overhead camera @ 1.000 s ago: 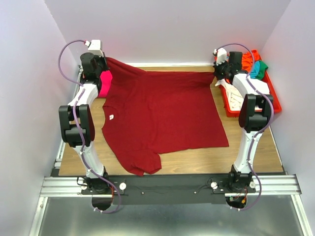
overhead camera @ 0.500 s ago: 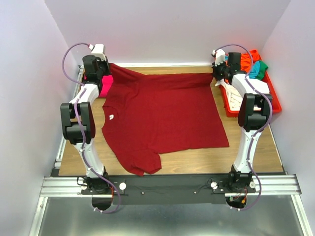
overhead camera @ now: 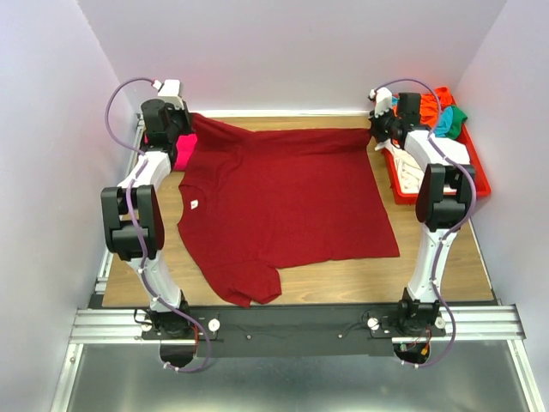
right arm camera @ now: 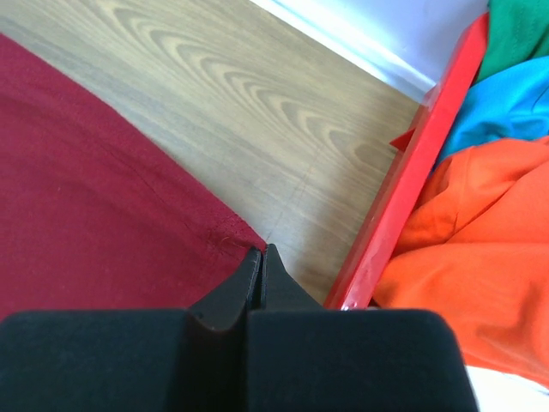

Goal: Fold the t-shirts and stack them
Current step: Fold the tshirt

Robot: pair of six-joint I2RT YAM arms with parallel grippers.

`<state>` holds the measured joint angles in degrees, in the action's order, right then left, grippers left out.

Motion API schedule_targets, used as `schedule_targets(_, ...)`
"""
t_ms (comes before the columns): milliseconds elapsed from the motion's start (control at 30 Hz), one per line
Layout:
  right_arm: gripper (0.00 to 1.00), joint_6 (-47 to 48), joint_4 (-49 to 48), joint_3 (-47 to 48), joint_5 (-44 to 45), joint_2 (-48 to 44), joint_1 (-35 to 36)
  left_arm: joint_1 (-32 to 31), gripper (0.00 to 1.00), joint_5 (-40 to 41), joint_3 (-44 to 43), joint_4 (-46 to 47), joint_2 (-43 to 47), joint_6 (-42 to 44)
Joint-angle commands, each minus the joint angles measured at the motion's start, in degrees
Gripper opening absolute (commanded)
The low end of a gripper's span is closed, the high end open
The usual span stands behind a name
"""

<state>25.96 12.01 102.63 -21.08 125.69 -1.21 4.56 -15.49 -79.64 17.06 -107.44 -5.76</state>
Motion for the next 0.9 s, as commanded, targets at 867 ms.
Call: schedule_targets(867, 0.01, 1.82, -2.17, -9.9, 1.13, -6.68, 0.07, 0.54, 0.0, -1.3, 21.1, 1.48, 17.96, -5.58)
